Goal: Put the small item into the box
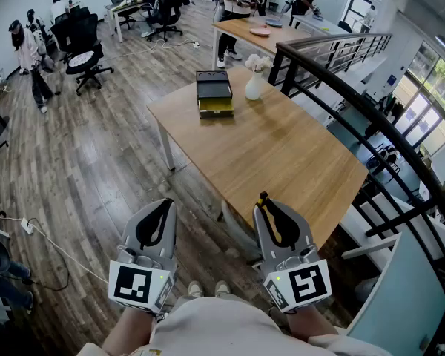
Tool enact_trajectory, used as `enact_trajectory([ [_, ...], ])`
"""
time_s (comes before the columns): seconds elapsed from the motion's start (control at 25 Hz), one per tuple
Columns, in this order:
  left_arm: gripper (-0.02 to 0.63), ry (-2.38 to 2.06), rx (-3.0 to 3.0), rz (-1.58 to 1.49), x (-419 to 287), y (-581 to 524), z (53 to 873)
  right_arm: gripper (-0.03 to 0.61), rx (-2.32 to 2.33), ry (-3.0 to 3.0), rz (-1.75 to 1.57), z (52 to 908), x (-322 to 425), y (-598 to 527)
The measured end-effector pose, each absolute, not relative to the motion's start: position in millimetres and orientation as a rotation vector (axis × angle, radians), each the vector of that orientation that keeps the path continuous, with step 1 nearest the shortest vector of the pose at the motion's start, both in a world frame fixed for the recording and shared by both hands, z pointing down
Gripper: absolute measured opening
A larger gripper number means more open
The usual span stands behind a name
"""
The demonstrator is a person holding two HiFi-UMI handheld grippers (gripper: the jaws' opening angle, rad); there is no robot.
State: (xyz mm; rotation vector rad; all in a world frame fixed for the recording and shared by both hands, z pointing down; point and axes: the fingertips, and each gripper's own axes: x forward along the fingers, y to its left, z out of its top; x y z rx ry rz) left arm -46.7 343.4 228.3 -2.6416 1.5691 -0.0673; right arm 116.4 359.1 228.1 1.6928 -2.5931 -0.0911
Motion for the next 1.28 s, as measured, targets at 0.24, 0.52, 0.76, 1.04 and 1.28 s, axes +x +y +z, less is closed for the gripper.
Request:
enact_trajectory([
  [0.24, 0.000, 1.535, -2.663, -0.105, -37, 340, 235, 0.066, 1.688, -2.604, -0.084, 232, 119, 355],
  [0.52, 0.000, 1.551, -2.643, -0.081, -32, 339, 234, 0.066, 1.680, -2.614, -0.066, 234, 124, 354],
  [0.76, 0.000, 1.555, -2.619, -0.095, -21, 339, 233, 0.066, 1.654, -2.618, -0.075, 235, 136, 354],
  [1.04, 0.000, 1.570, -2.619, -0.134, -2, 345, 243, 0.066, 1.630, -2.651, -0.052, 241, 153, 356],
  [1.28, 0.000, 1.592, -2.606, -0.112, 16, 353, 243, 0.066, 1.615, -2.666, 0.009, 255, 172, 357],
])
